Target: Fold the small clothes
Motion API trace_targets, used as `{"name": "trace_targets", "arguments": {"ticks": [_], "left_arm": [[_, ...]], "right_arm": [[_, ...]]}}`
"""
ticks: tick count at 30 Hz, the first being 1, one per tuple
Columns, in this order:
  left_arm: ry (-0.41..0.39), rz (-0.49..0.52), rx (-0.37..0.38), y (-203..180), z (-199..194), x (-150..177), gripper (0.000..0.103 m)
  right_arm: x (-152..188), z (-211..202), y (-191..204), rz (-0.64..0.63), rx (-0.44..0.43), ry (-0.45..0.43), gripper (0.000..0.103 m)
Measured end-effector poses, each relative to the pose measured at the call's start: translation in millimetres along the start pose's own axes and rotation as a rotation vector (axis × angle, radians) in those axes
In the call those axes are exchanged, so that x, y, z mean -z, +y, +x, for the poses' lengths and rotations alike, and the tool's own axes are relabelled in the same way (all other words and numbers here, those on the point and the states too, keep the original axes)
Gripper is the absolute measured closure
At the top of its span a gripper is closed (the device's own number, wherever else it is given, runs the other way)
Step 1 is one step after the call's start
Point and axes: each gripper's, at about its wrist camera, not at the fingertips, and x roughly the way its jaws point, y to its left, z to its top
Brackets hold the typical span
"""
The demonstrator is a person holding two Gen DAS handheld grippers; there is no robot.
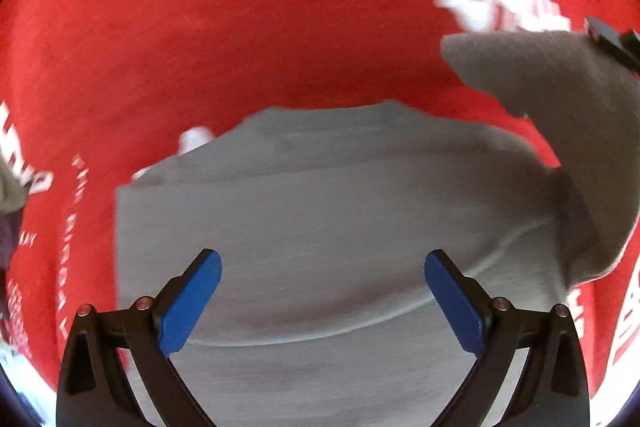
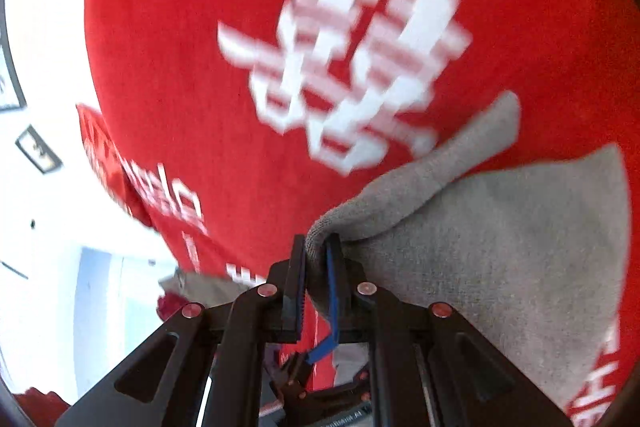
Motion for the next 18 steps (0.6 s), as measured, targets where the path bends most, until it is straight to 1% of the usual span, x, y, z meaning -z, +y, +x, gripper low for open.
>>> {"name": "trace_targets", "arguments": {"ticks": [2,3,7,10,11,12,14,16,18], "left_arm": [[0.024,-0.036,-0.030,24.0,6.2,6.3,0.001],[0.033,-0.049,-0.040,33.5,8.6,8.9,0.001],[0.067,-0.098,-0.069,64.0,14.0,22.2,0.001],[0.090,-0.123,-0.065,76.7,18.3,32.3,0.001],[0.100,-0.131,-0.062,80.7,20.7,34.8,0.001],[0.108,-0.136,-0.060,84.0,27.7,37.0,0.001],[0.130,-0.145,-0.052,86.9,38.5,40.6,0.001],[0.146,-0.153,-0.040,91.9,42.6,44.8,0.001],[0.150,-0.160,-0.033,95.4,42.4,46.7,0.001]], "right_arm": [[9.3,25.3,5.3,-0.033,0.031,0.056,0.093],[15.1,39.3,7.0,-0.059,0.063,0.092,0.093],[43.2,91.7,8.5,-0.191,0.242,0.255,0.091],[61.0,115.8,1.2,-0.236,0.365,0.341,0.089],[64.7,121.3,-2.1,-0.237,0.403,0.361,0.084],[66.7,124.4,-6.6,-0.232,0.438,0.375,0.076],[64.7,127.2,-10.0,-0.221,0.493,0.369,0.041],[57.1,126.0,-7.2,-0.204,0.494,0.327,0.040],[46.0,122.5,-9.7,-0.155,0.490,0.270,0.040]]}}
